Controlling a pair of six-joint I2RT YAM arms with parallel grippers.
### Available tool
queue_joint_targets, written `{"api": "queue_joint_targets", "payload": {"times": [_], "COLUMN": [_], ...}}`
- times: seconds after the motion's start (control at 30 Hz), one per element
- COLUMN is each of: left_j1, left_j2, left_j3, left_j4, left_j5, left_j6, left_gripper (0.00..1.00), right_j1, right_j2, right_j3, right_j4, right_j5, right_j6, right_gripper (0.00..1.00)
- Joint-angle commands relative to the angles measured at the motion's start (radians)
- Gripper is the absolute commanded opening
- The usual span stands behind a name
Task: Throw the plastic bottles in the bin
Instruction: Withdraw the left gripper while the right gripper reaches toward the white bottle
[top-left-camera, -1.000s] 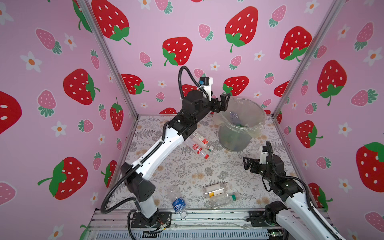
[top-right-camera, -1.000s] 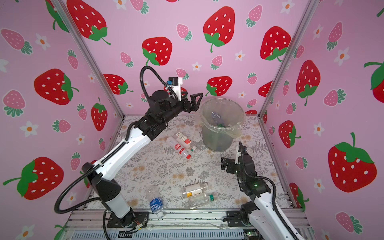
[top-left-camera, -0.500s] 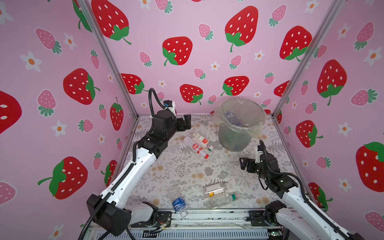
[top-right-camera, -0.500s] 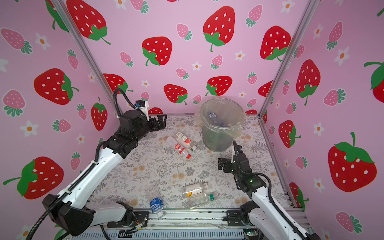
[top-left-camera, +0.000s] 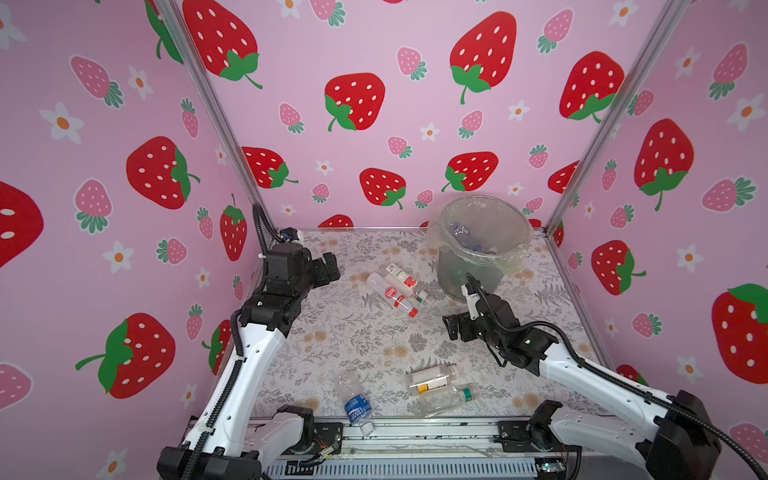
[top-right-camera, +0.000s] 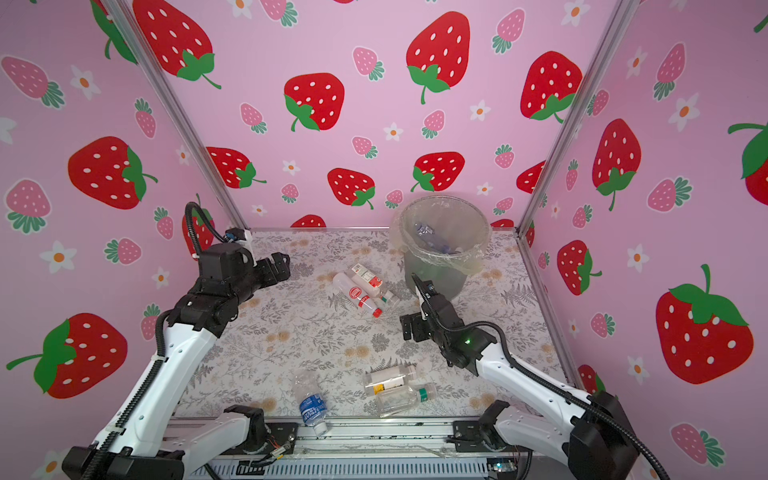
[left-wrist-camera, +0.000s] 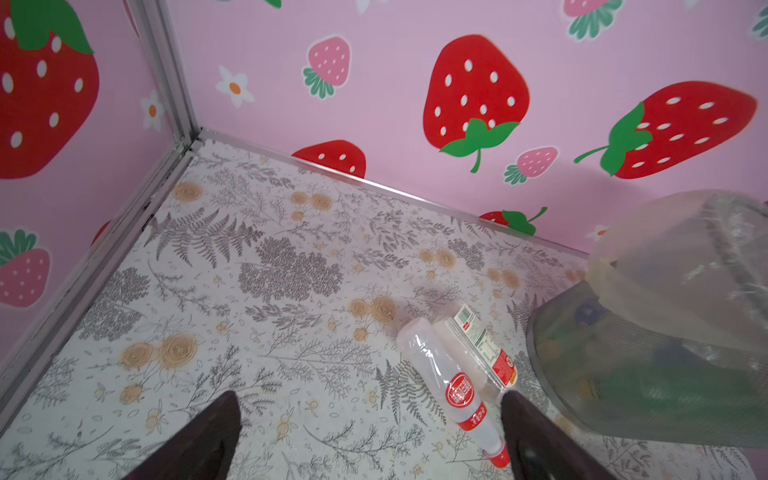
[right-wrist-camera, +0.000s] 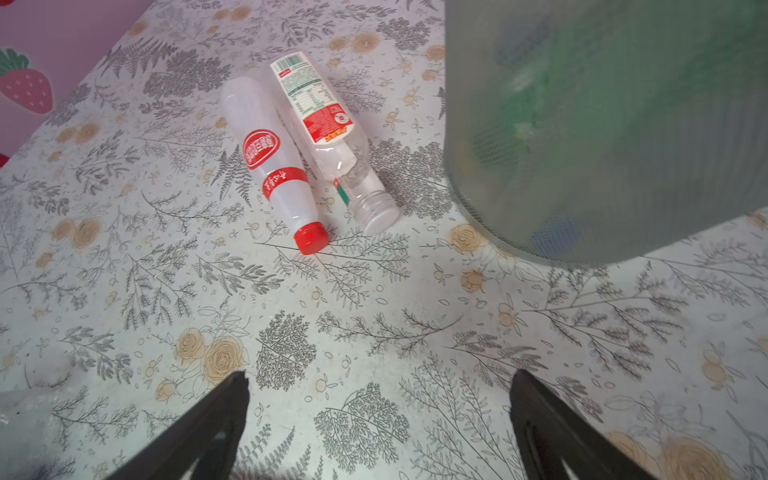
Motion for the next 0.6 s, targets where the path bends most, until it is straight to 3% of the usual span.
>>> {"api": "queue_joint_targets", "payload": {"times": [0.0, 0.23, 0.57], "left_j1": [0.061, 0.161, 0.186], "left_j2": [-0.024, -0.057, -0.066], "left_j3": [-0.04, -0.136, -0.15], "left_j4": [-0.063, -0.011, -0.008], "left_j5": [0.073, 0.119, 0.146], "left_j6": [0.022, -0.019, -0.023], "left_gripper": [0.99, 0.99, 0.99], "right_j1": [0.026, 0.036, 0.038], "right_j2": [0.076, 0.259, 0.477], "right_j3": [0.063, 0.14, 0.296], "right_j4": [0.031, 0.077, 0.093], "right_j5": [0.005, -0.093, -0.129], "right_j6": [-0.076, -0.16, -0.269], "right_gripper": [0.99, 0.99, 1.0]}}
